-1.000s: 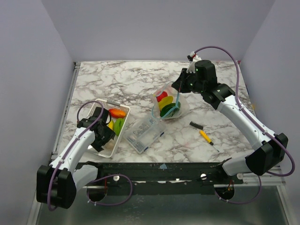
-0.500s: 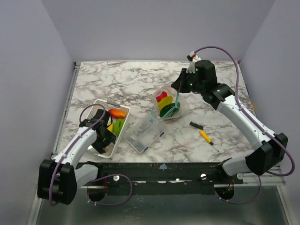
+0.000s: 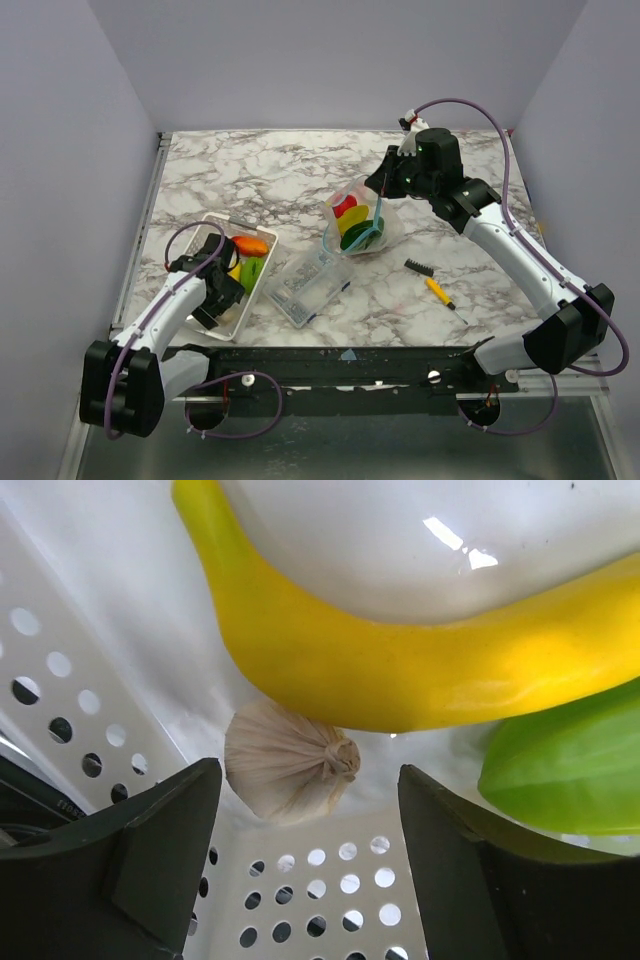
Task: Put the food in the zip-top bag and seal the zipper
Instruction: Pick up the fake vegetable from the bin, then place the fake vegetable in the zipper food storage bag, then pick up the fake fruit from the bin, then place the fake fruit in the zipper food storage bag.
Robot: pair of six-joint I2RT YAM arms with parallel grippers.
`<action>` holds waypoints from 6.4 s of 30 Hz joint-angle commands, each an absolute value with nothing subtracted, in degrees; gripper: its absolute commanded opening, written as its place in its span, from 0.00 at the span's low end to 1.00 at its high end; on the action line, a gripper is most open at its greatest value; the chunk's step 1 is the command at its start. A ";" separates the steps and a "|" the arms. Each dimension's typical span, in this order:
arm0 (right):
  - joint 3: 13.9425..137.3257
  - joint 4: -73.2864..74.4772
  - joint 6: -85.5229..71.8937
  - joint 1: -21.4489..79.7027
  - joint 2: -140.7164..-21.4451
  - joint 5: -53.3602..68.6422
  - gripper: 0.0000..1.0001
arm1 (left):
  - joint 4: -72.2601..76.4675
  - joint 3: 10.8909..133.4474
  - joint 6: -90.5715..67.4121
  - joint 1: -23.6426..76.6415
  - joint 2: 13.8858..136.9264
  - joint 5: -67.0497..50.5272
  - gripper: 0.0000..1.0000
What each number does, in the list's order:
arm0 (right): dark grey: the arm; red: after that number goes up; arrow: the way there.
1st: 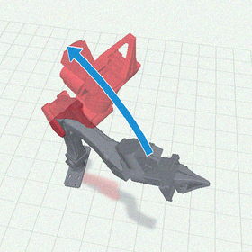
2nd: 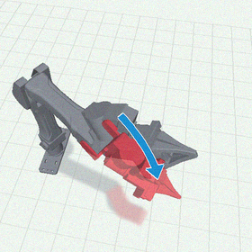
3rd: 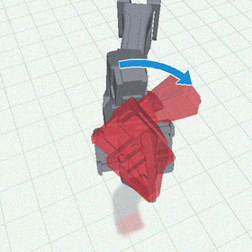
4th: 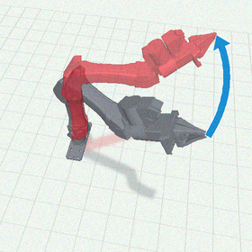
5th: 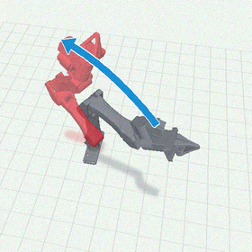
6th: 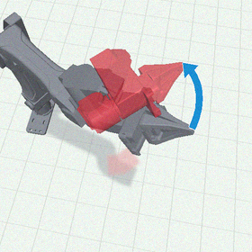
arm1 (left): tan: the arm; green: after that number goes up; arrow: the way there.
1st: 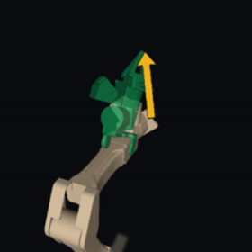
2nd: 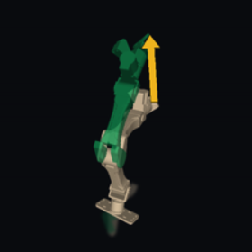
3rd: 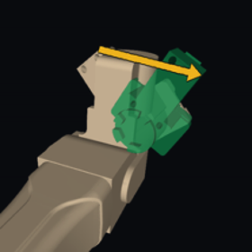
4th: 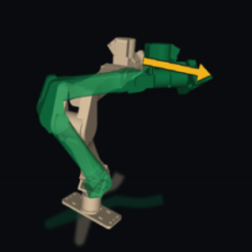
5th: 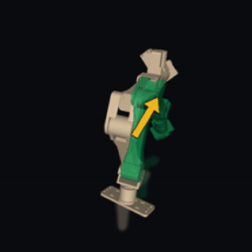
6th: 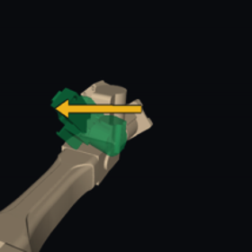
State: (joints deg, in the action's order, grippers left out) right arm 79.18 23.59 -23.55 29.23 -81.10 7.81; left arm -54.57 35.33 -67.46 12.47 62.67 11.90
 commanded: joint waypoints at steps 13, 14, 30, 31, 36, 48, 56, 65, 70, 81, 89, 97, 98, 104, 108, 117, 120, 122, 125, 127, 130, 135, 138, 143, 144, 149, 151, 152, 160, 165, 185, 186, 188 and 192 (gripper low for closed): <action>78.67 20.43 -24.35 29.06 -80.59 9.43 0.00 | -54.68 36.81 -67.77 12.40 64.79 16.86 0.33; 78.71 20.39 -24.39 29.03 -80.83 9.66 0.01 | -55.60 37.42 -67.57 12.44 63.96 17.18 0.33; 78.09 20.60 -24.32 29.02 -80.43 9.65 0.01 | -12.90 38.45 -53.91 12.39 42.41 -29.99 0.32; 78.21 20.89 -24.25 29.00 -80.33 9.55 0.01 | -5.20 37.01 -57.00 12.54 42.86 -33.88 0.32; 78.61 21.10 -24.05 29.00 -79.83 9.06 0.01 | 7.32 40.48 -57.14 20.85 50.09 -38.03 0.30; 78.26 20.69 -25.06 28.98 -79.43 10.23 0.01 | -3.57 62.70 -42.32 36.90 71.19 -27.63 0.36; 78.14 20.99 -25.33 29.04 -78.84 9.60 0.01 | -10.76 72.49 -39.67 38.41 83.15 -18.02 0.51; 77.83 21.86 -24.66 28.97 -78.13 8.06 0.01 | -11.27 73.67 -41.05 38.42 84.67 -15.05 0.84; 77.89 21.80 -24.80 29.04 -77.97 8.14 0.01 | -13.00 71.48 -39.06 37.80 79.30 -14.24 0.85; 78.04 21.84 -24.18 29.05 -78.82 8.07 0.01 | -15.69 57.43 -37.98 31.90 59.11 -14.53 0.87; 78.33 21.79 -23.71 29.02 -79.40 8.97 0.00 | -26.33 47.17 -35.34 20.94 47.46 -6.69 0.89; 77.82 21.84 -23.19 28.98 -79.38 8.48 0.00 | -35.35 43.87 -41.97 11.59 51.41 5.65 0.94; 77.86 22.00 -23.08 29.01 -79.45 8.45 0.00 | -35.72 43.43 -43.67 10.84 52.26 6.54 0.95; 77.42 22.50 -22.92 29.00 -78.07 7.99 0.00 | -38.25 42.67 -53.84 4.34 59.20 10.74 0.99; 77.00 22.09 -23.33 29.03 -77.94 7.87 0.01 | -39.09 43.64 -57.41 1.19 65.11 12.99 0.99; 77.05 22.59 -23.04 28.97 -77.59 7.87 0.00 | -38.26 49.73 -55.85 -4.84 77.40 11.14 0.97; 76.99 22.61 -23.00 29.03 -77.59 7.62 0.01 | -36.73 50.48 -55.57 -5.29 80.17 10.62 0.95; 76.95 22.41 -23.12 28.99 -77.74 7.78 0.00 | -36.40 51.14 -55.46 -5.28 81.83 10.00 0.94; 76.39 21.66 -23.64 28.97 -77.87 8.35 0.01 | -35.92 51.55 -55.80 -5.34 83.59 9.93 0.93; 76.34 21.48 -23.87 29.00 -78.11 8.81 0.01 | -34.60 51.26 -55.73 -5.29 84.14 9.84 0.90; 76.79 21.89 -23.91 29.05 -78.19 9.10 0.01 | -32.85 50.57 -55.50 -5.28 84.44 9.54 0.83; 76.73 21.93 -23.71 29.00 -77.85 8.67 0.00 | -32.47 49.97 -54.48 -5.33 83.58 7.95 0.49; 76.57 21.87 -23.90 29.03 -77.96 8.77 0.00 | -33.86 50.49 -52.81 -5.28 81.42 5.56 0.33; 76.73 21.66 -23.96 29.00 -78.37 9.32 0.01 | -32.28 48.92 -49.44 -5.34 73.26 -3.11 0.31; 76.77 21.66 -23.86 29.03 -78.44 9.26 0.01 | -30.87 48.15 -48.70 -5.30 71.13 -5.66 0.32; 76.91 21.58 -23.76 28.97 -78.40 8.93 0.01 | -18.74 42.46 -46.28 -5.17 59.01 -22.06 0.34; 76.97 21.54 -23.90 28.99 -78.61 8.80 0.00 | -14.00 41.04 -46.51 -4.82 55.82 -29.26 0.35; 76.99 21.50 -23.98 29.04 -78.72 8.78 0.01 | -12.11 40.80 -46.80 -4.46 54.39 -32.77 0.35; 77.26 21.53 -24.43 28.97 -78.90 8.86 0.01 | -3.14 42.82 -44.21 11.65 48.82 -38.07 0.42; 77.59 21.86 -24.40 29.06 -79.16 8.87 0.01 | -1.55 46.01 -39.29 22.68 51.11 -34.31 0.42; 78.16 22.80 -24.57 28.95 -79.43 7.19 0.01 | -24.52 79.18 -28.55 36.78 82.49 -19.69 0.61; 78.22 22.85 -24.53 29.01 -79.53 7.11 0.00 | -26.54 80.32 -28.43 36.87 83.29 -18.32 0.65; 78.31 22.98 -24.56 29.08 -79.86 6.86 0.01 | -29.56 82.29 -28.39 36.90 84.67 -14.58 0.73; 78.91 23.45 -24.87 29.02 -80.88 6.28 0.01 | -33.81 85.45 -26.96 36.90 86.15 -11.49 0.80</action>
State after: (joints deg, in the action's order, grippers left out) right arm 76.77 23.20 -24.21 29.23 -79.75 8.05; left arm -25.65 81.80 -29.34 36.77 85.23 -19.11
